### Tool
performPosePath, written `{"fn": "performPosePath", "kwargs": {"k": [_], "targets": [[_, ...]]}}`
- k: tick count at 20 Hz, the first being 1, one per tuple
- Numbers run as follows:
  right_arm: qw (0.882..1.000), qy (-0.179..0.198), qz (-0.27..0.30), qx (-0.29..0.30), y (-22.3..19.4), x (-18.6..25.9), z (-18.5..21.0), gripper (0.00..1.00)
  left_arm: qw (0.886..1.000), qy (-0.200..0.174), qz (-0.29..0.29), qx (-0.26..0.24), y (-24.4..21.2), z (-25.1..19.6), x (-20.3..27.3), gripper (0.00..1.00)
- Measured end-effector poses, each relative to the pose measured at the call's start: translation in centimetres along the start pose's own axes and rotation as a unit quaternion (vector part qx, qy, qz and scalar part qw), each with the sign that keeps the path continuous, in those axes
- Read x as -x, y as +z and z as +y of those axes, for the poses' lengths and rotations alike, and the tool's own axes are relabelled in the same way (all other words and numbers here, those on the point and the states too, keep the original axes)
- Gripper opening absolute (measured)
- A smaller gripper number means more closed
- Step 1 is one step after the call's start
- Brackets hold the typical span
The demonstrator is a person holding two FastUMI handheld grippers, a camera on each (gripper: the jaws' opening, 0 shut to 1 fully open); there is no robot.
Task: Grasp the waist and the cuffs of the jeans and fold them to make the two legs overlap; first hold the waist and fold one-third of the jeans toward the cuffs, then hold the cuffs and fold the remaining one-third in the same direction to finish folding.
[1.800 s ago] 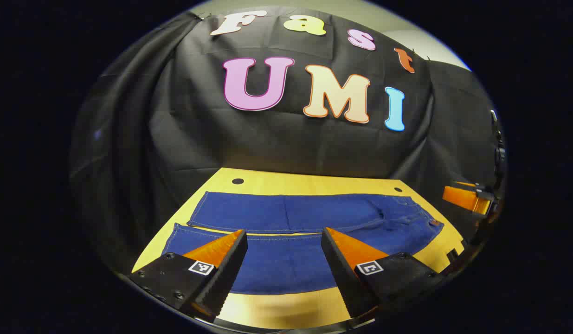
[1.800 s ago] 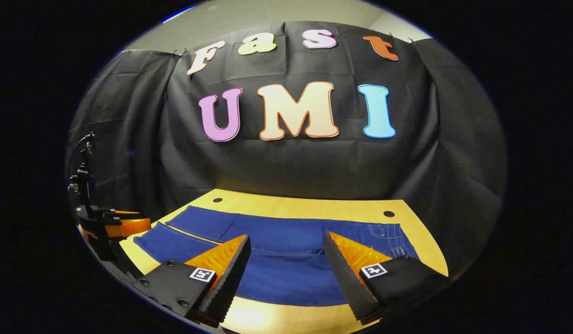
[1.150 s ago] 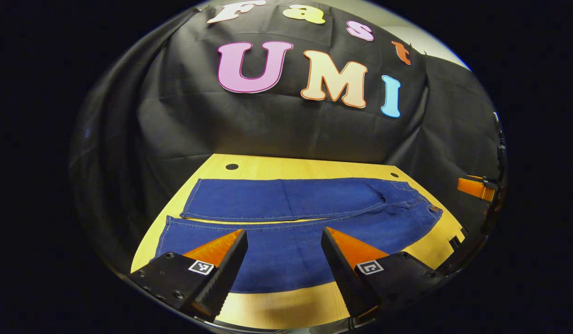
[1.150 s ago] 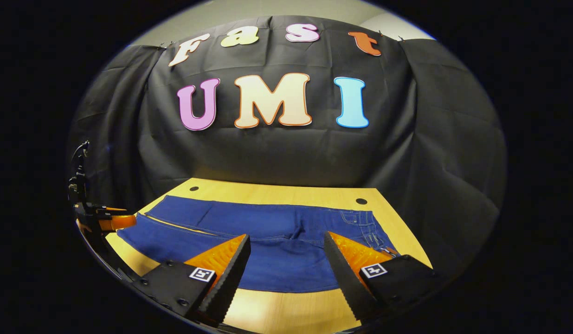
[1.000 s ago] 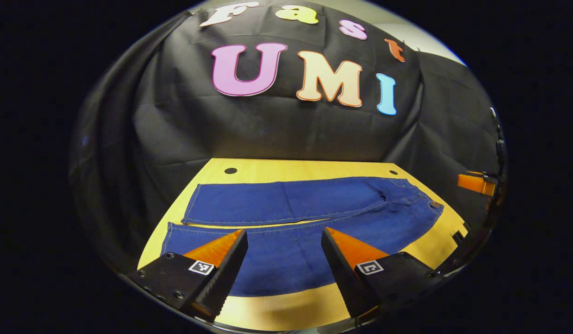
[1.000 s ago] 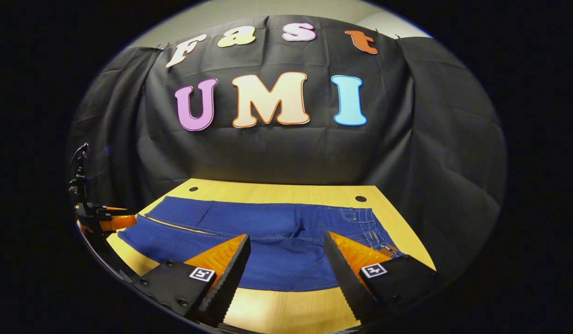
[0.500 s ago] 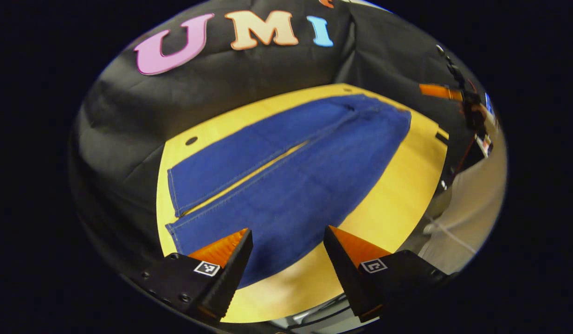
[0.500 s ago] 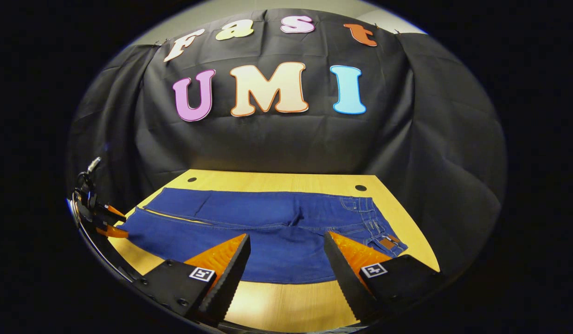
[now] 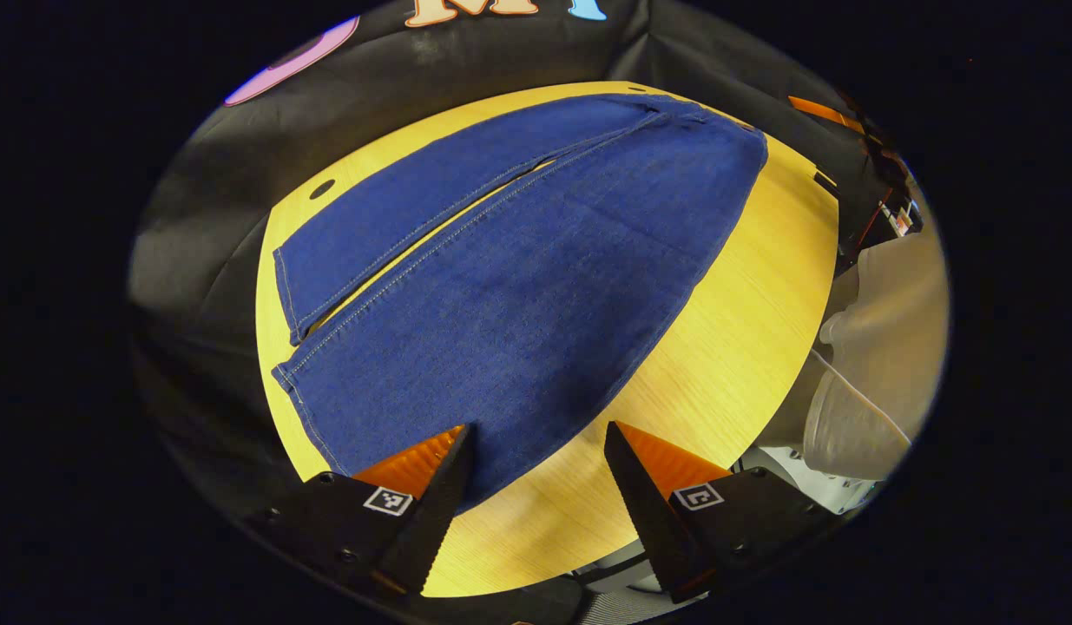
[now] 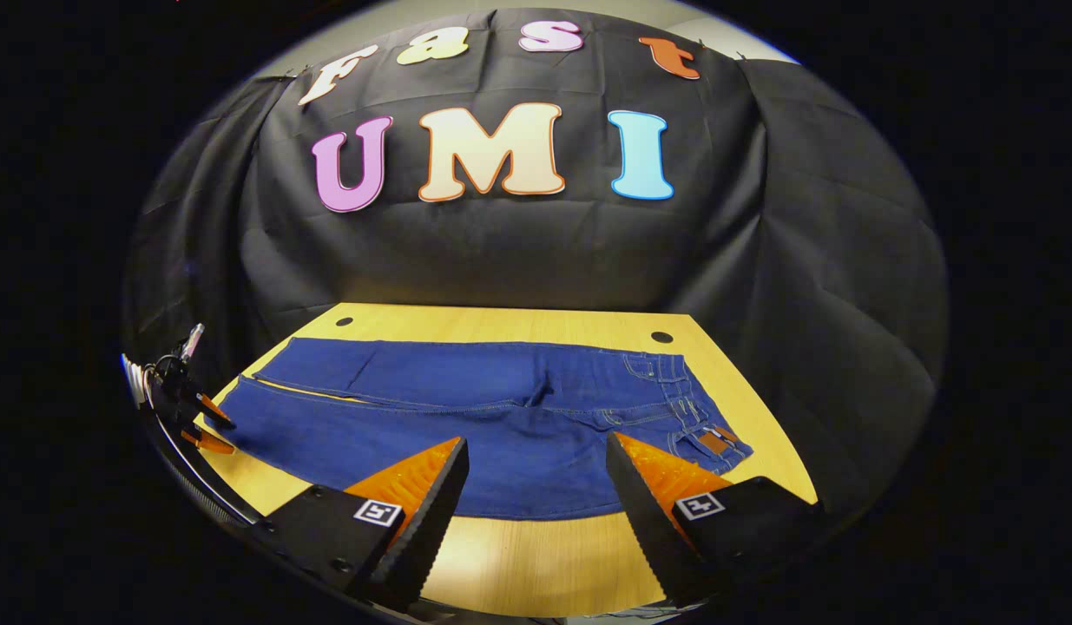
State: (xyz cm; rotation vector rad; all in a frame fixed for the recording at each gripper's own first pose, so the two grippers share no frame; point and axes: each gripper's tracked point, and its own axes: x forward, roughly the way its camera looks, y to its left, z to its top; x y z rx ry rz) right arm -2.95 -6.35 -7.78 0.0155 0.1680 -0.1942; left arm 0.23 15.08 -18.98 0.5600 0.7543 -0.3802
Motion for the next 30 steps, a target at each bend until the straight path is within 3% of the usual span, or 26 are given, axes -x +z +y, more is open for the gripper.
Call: {"fn": "performPosePath", "kwargs": {"k": [10, 11, 18, 23, 25, 27, 30], "targets": [[1.000, -0.018, 0.004, -0.005, -0.6, -0.8, -1.1, 0.95, 0.997, -0.041, 0.053, -0.026, -0.7, -0.5, 0.1, 0.90], [1.000, -0.017, 0.004, -0.006, -0.7, -0.8, -1.0, 0.98, 0.997, -0.039, 0.061, -0.027, -0.7, -0.6, 0.1, 0.92], [1.000, 0.012, 0.018, 0.002, -1.0, -1.9, 0.0, 0.96, 0.994, -0.036, 0.101, -0.027, -0.4, -0.7, -0.5, 0.84], [0.998, 0.057, 0.034, 0.016, -1.3, -2.9, 0.6, 0.95, 0.993, -0.027, 0.106, -0.049, 0.1, -1.4, -0.6, 0.37], [0.995, 0.079, 0.046, 0.029, -1.5, -3.5, 0.1, 0.96, 0.993, -0.014, 0.109, -0.031, 0.2, -0.6, -0.8, 0.15], [0.992, 0.103, 0.059, 0.045, -1.9, -4.2, -0.5, 0.96, 0.993, -0.003, 0.114, -0.003, 0.2, -0.5, -1.0, 0.06], [0.984, 0.123, 0.096, 0.091, -3.8, -5.6, -3.1, 0.98, 0.993, 0.008, 0.117, 0.020, 0.3, -0.4, -1.0, 0.00]]}}
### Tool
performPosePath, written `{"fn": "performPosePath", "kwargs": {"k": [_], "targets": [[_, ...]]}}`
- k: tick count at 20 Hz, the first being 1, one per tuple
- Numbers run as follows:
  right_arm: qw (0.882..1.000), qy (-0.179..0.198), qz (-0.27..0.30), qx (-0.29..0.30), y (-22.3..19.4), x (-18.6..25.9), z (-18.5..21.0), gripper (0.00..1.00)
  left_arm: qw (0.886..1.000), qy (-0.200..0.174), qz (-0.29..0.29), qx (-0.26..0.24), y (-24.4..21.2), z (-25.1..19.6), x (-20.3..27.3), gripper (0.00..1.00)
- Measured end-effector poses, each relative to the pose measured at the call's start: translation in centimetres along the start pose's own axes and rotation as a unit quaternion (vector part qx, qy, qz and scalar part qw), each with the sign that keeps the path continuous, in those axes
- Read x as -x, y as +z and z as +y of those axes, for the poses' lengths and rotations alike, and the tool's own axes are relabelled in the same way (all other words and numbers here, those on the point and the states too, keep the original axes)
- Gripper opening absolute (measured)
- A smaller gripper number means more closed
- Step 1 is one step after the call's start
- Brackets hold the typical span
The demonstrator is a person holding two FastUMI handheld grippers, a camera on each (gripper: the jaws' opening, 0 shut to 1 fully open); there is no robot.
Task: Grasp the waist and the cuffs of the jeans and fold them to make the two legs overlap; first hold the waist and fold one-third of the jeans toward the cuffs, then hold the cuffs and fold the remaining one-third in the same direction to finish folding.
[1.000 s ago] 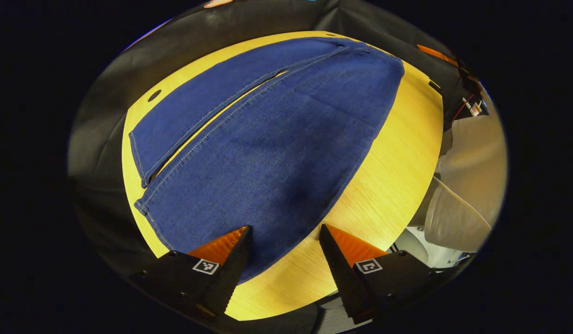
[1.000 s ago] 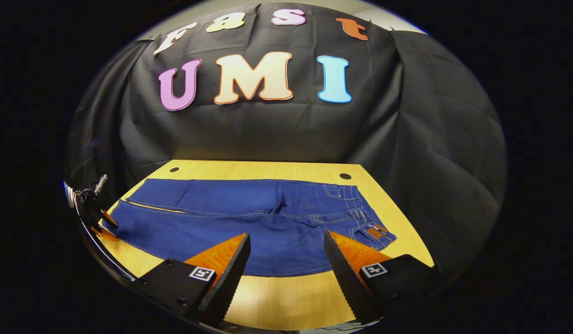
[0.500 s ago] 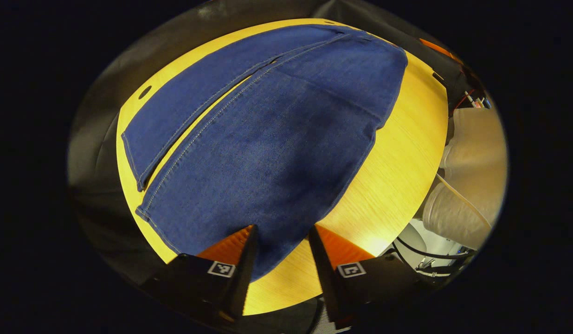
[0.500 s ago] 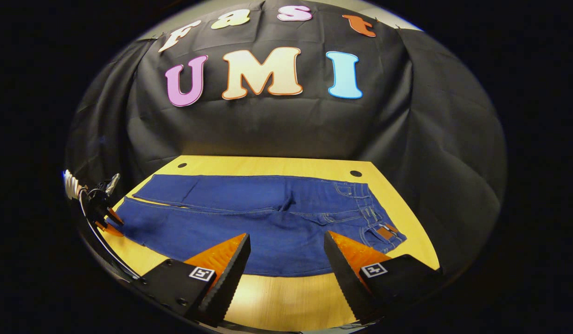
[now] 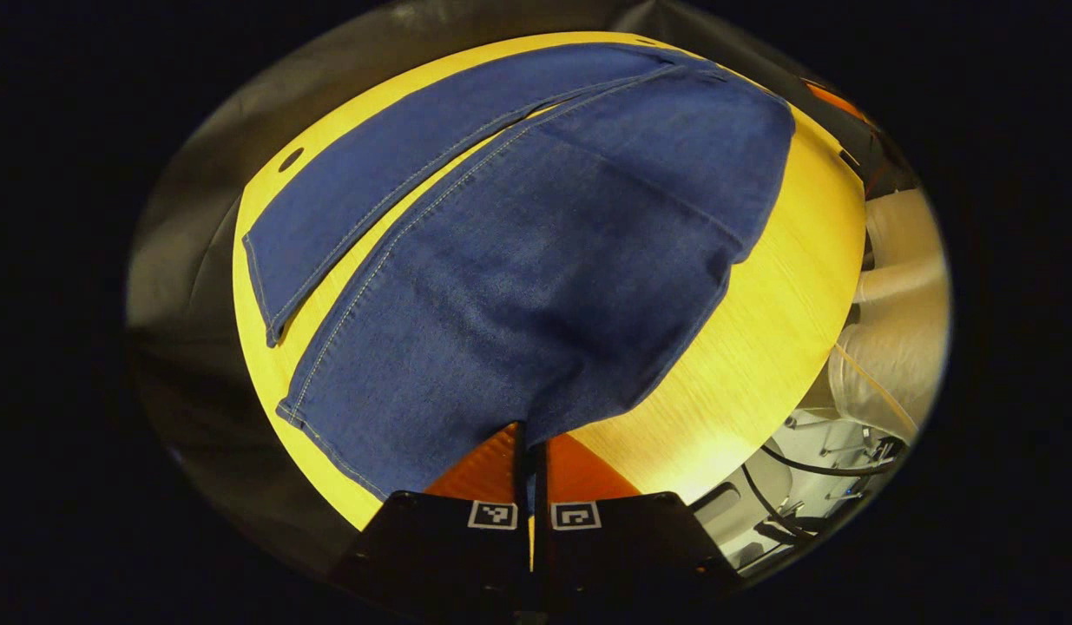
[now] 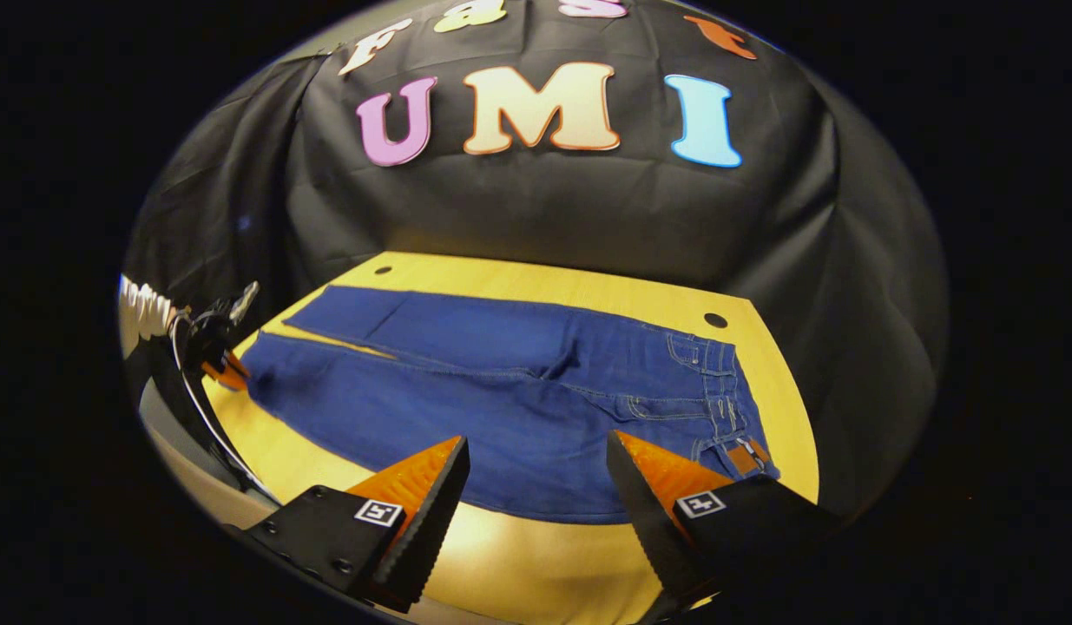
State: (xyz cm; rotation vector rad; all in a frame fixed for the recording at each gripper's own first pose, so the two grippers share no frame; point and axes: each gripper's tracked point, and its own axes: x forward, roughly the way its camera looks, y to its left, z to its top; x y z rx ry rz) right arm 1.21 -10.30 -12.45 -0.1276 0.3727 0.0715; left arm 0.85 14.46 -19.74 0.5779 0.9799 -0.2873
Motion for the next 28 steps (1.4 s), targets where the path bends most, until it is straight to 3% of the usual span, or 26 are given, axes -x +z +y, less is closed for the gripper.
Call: {"fn": "performPosePath", "kwargs": {"k": [3, 5, 12, 15, 18, 19, 20, 21, 26, 27, 28], "targets": [[0.997, 0.005, 0.052, 0.056, -3.0, -0.7, -2.9, 0.94, 1.000, 0.013, 0.002, 0.013, 0.2, 0.0, -0.1, 0.00], [0.991, 0.023, 0.095, 0.088, -5.6, -1.5, -4.0, 0.99, 1.000, 0.016, 0.004, 0.024, 0.1, 0.1, -0.1, 0.00], [0.959, 0.074, 0.201, 0.188, -11.5, -4.6, -6.6, 0.99, 0.999, 0.013, 0.023, 0.035, 0.1, 0.1, -0.3, 0.00], [0.954, 0.098, 0.217, 0.184, -12.2, -5.5, -6.3, 1.00, 0.999, 0.007, 0.030, 0.032, 0.3, 0.1, -0.2, 0.00], [0.951, 0.123, 0.235, 0.157, -12.6, -5.7, -6.1, 0.94, 0.999, -0.001, 0.042, 0.025, 0.2, 0.0, -0.3, 0.00], [0.951, 0.129, 0.240, 0.148, -12.6, -5.7, -6.2, 0.97, 0.999, -0.003, 0.048, 0.021, 0.3, 0.1, -0.3, 0.00], [0.951, 0.129, 0.239, 0.147, -12.3, -5.8, -6.3, 0.92, 0.998, -0.005, 0.054, 0.018, 0.2, 0.1, -0.3, 0.00], [0.951, 0.129, 0.240, 0.145, -12.5, -5.8, -6.4, 0.98, 0.998, -0.007, 0.062, 0.015, 0.2, 0.1, -0.4, 0.00], [0.950, 0.117, 0.252, 0.141, -12.2, -5.7, -6.4, 0.95, 0.997, -0.009, 0.078, 0.009, 0.1, 0.2, -0.5, 0.00], [0.950, 0.117, 0.253, 0.142, -11.9, -6.0, -6.5, 0.81, 0.997, -0.008, 0.077, 0.010, 0.2, 0.2, -0.5, 0.00], [0.949, 0.119, 0.252, 0.147, -11.8, -6.3, -6.8, 0.78, 0.997, -0.006, 0.076, 0.010, 0.1, 0.2, -0.5, 0.00]]}}
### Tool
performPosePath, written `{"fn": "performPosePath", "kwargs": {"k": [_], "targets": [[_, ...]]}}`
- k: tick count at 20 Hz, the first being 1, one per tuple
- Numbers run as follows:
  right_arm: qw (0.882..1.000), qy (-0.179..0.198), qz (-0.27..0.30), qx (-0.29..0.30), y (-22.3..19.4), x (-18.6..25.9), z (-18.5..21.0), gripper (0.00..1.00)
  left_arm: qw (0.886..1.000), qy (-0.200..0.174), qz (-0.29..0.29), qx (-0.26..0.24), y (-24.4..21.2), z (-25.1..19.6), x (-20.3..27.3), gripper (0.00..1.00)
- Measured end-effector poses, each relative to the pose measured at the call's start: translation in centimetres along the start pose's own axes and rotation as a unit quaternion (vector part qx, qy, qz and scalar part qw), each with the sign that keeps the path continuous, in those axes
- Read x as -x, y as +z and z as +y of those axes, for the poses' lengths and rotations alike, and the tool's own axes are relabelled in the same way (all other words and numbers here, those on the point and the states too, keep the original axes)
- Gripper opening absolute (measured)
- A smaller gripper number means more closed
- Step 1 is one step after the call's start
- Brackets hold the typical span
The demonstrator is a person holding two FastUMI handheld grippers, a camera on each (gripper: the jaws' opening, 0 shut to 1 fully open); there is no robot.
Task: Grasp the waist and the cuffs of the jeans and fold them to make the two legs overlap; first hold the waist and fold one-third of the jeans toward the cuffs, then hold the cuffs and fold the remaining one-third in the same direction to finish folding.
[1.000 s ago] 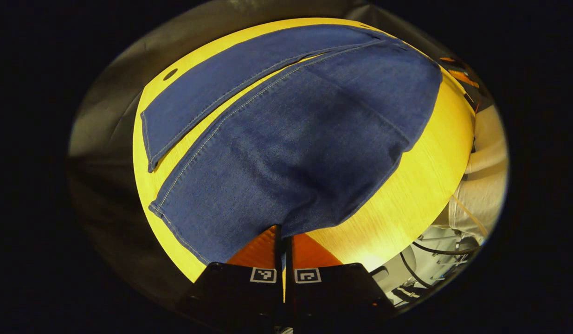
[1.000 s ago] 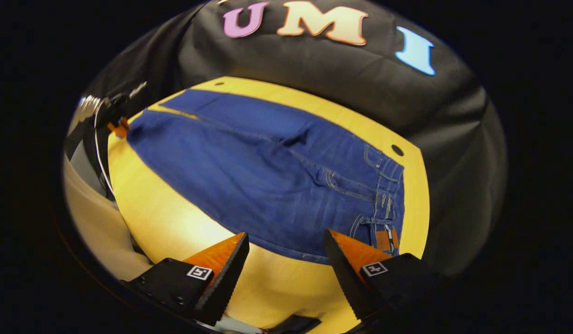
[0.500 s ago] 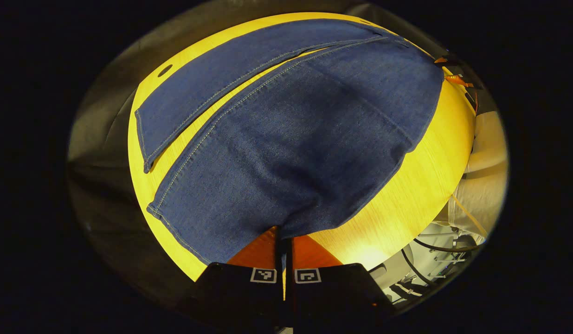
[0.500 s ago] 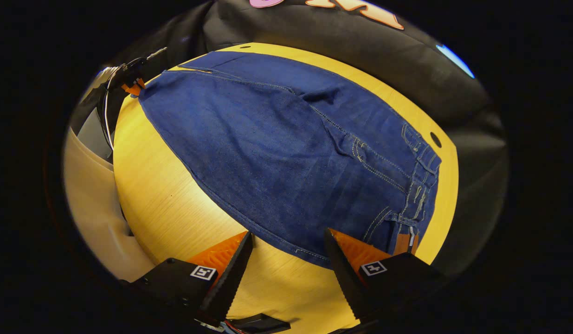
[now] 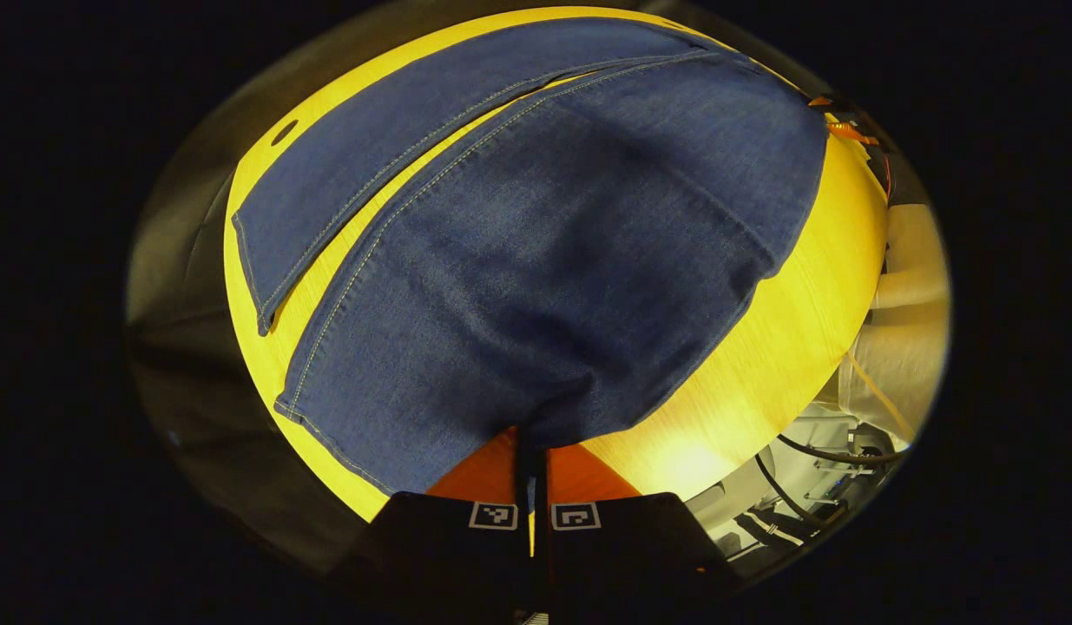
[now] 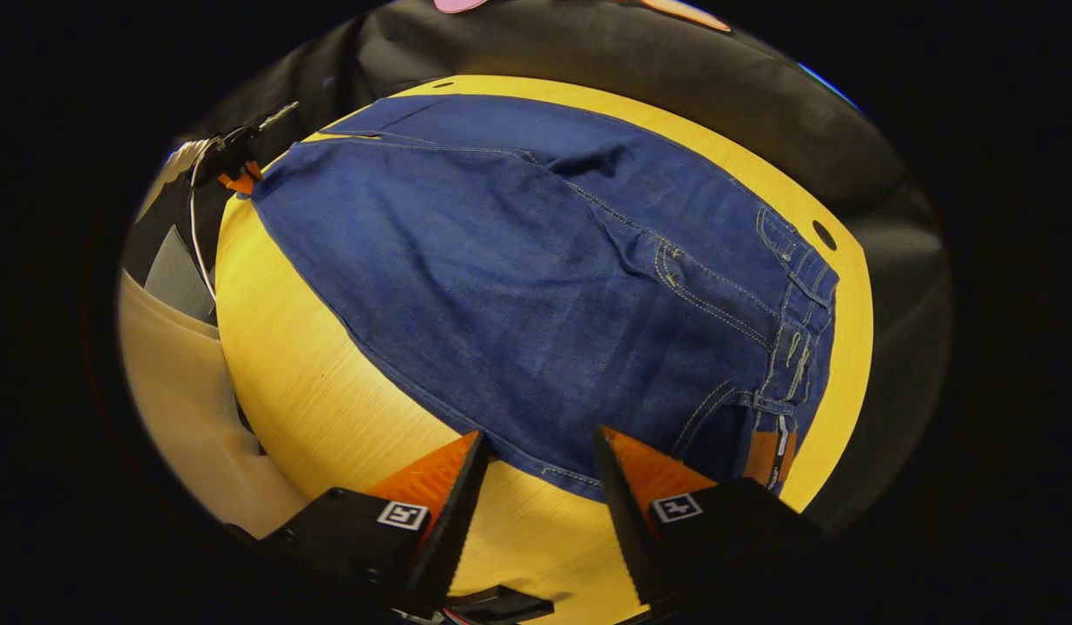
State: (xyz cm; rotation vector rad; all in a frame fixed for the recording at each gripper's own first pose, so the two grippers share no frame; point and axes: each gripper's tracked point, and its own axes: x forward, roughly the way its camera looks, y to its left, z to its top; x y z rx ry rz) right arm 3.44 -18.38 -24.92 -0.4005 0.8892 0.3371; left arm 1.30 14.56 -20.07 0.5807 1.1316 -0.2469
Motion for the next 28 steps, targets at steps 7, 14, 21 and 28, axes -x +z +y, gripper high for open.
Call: {"fn": "performPosePath", "kwargs": {"k": [7, 14, 21, 28], "targets": [[0.999, -0.003, -0.021, 0.036, 1.1, 0.1, -1.5, 0.13, 1.000, 0.004, -0.007, 0.014, 0.1, 0.0, -0.1, 0.00], [0.997, -0.050, -0.047, -0.025, 1.0, -0.7, -1.6, 0.08, 0.996, 0.025, -0.055, 0.072, 0.3, -0.1, -0.1, 0.00], [0.978, -0.152, -0.103, -0.094, 2.1, 2.0, -2.0, 0.03, 0.925, 0.073, -0.225, 0.297, 2.7, 0.9, 1.4, 0.00], [0.942, -0.206, -0.203, -0.173, 9.9, 7.2, -5.3, 0.03, 0.834, 0.129, -0.364, 0.394, 7.8, 8.4, 9.8, 0.00]]}}
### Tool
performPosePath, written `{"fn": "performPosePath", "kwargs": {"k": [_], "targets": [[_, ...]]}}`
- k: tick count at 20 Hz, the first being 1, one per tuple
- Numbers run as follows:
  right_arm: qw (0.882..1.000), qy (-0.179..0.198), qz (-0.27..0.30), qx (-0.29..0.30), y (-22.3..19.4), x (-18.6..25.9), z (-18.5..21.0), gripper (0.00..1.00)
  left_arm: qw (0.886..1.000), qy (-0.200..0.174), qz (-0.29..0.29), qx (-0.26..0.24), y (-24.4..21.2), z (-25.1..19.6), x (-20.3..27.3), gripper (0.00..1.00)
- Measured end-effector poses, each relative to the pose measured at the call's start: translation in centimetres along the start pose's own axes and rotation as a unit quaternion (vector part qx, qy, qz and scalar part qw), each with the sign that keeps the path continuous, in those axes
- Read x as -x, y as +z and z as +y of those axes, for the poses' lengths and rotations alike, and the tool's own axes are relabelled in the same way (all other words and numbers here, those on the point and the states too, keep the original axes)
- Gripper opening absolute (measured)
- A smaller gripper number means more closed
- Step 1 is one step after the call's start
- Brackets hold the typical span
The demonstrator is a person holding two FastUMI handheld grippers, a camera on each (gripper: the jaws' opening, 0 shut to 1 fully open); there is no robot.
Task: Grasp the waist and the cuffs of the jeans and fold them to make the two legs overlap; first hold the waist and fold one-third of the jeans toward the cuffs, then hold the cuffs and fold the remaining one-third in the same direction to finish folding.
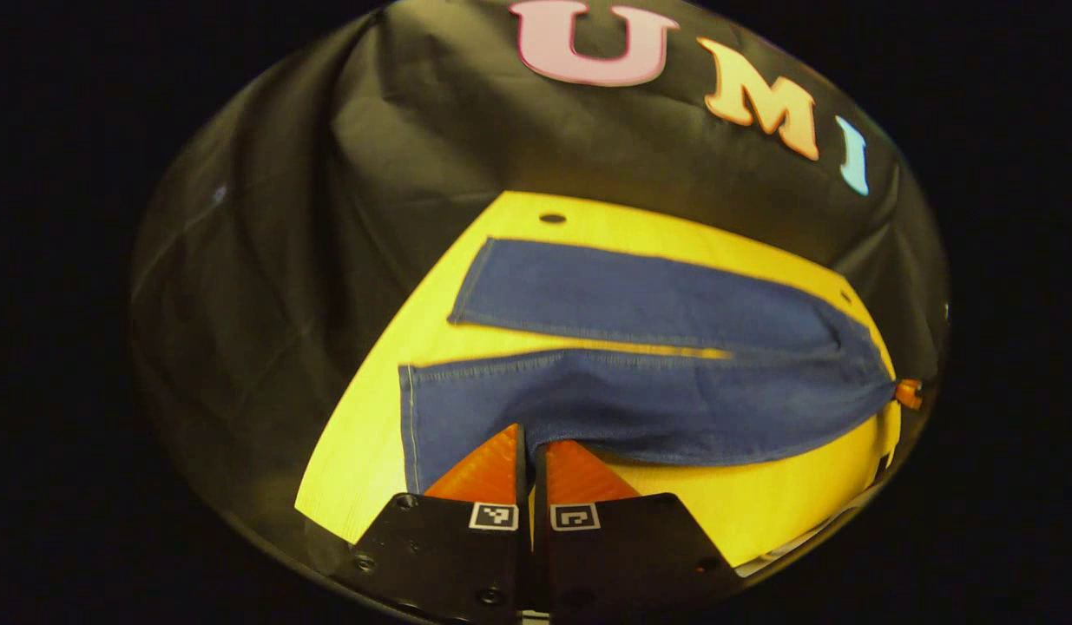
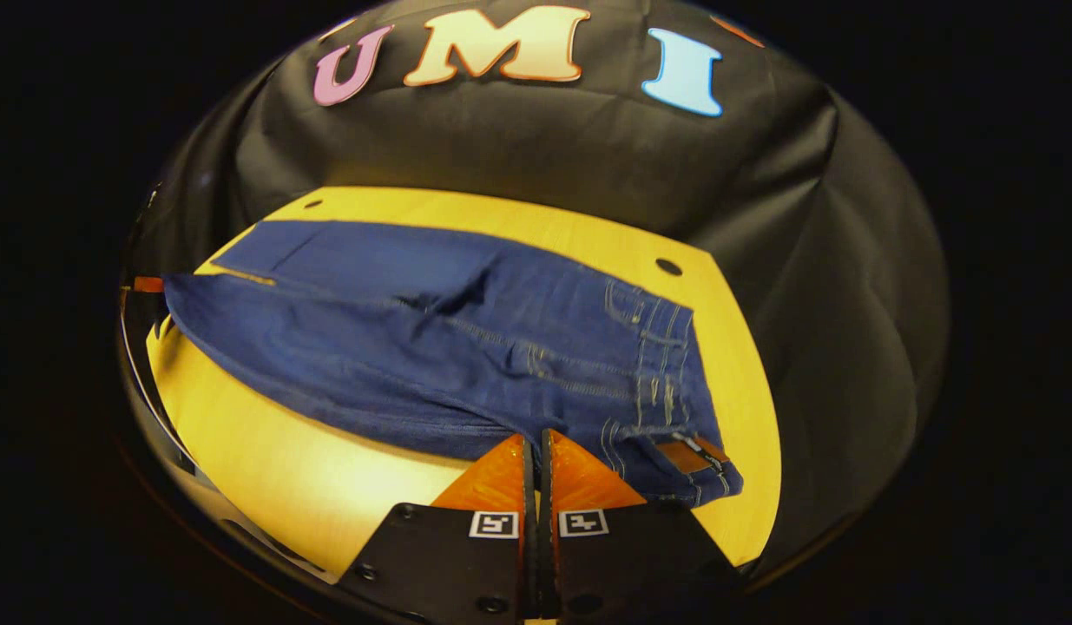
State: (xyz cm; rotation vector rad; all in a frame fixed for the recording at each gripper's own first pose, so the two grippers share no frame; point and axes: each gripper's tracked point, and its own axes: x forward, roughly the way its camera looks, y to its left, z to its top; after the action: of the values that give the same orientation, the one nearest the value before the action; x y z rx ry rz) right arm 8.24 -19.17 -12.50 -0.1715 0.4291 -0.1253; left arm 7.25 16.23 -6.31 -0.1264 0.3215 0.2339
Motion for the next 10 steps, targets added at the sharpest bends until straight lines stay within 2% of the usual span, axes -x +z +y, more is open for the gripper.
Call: {"fn": "performPosePath", "kwargs": {"k": [3, 5, 8, 10], "targets": [[0.999, -0.021, -0.041, -0.001, 5.3, -1.0, -0.7, 0.00, 0.999, 0.013, -0.039, -0.020, 6.9, -0.9, -1.0, 0.00], [0.998, -0.028, -0.051, -0.034, 8.0, -2.9, -1.2, 0.03, 0.998, 0.024, -0.050, -0.028, 10.7, -1.9, -3.3, 0.00], [0.994, -0.042, -0.059, -0.086, 11.2, -6.4, -2.2, 0.00, 0.997, 0.053, -0.023, -0.048, 13.3, -2.7, -8.3, 0.00], [0.991, -0.051, -0.070, -0.106, 13.3, -9.2, -2.6, 0.03, 0.994, 0.077, -0.004, -0.071, 14.4, -2.8, -11.8, 0.00]]}}
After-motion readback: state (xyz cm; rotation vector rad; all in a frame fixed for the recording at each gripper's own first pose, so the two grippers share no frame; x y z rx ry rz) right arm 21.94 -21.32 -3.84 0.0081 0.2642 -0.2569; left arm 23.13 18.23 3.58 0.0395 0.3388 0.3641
